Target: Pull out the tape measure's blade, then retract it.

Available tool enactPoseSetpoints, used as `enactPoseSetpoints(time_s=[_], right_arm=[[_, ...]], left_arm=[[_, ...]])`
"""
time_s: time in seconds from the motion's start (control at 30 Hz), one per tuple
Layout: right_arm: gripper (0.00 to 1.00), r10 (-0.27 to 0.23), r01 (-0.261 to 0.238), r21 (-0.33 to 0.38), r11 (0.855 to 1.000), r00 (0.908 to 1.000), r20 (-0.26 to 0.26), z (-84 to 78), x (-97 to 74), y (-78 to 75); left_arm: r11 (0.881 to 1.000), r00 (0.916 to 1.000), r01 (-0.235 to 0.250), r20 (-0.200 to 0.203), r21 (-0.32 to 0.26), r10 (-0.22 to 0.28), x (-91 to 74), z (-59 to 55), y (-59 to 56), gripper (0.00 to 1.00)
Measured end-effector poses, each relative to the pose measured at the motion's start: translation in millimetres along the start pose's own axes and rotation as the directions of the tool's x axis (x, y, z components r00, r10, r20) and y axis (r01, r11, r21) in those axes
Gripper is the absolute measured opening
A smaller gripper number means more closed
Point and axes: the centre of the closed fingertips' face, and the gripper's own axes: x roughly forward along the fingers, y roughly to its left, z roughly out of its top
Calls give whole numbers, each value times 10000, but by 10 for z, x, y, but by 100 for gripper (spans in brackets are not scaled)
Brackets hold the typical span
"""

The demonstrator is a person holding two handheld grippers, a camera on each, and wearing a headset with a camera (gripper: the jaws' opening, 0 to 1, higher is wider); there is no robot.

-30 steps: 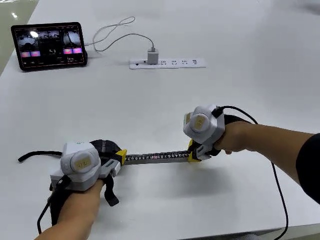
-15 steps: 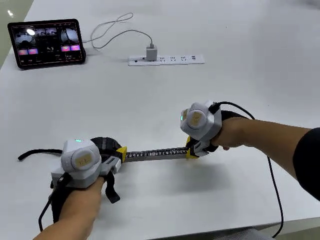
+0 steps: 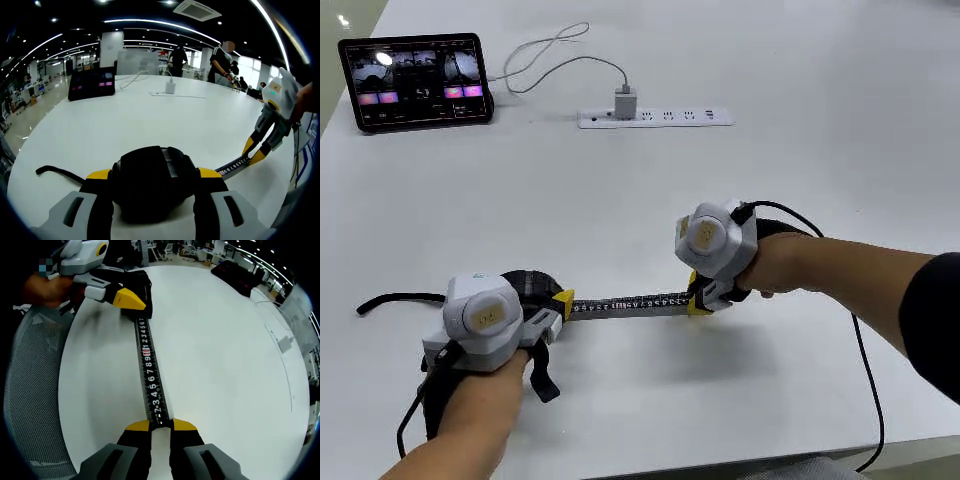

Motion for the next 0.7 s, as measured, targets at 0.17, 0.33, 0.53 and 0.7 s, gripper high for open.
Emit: enactPoseSetpoints(time_s=[0.17, 0.33, 0.53, 0.7], right_arm=[[9, -18, 18, 35, 10000, 10000, -21, 28, 12, 14], [9, -23, 23, 57, 10000, 10000, -28, 40, 17, 14], [9, 22, -22, 13, 10000, 10000, -92, 61, 25, 11], [9, -17, 17, 23, 10000, 10000, -81, 77, 30, 18]], left_arm=[[10000, 10000, 18, -67, 4, -18, 1, -2, -1, 60], [10000, 10000, 3, -44, -11, -3, 0, -3, 0, 60], [10000, 10000, 20, -71, -15, -20, 0, -5, 0, 60], [10000, 10000, 9, -80, -16, -10, 5, -8, 3, 60]])
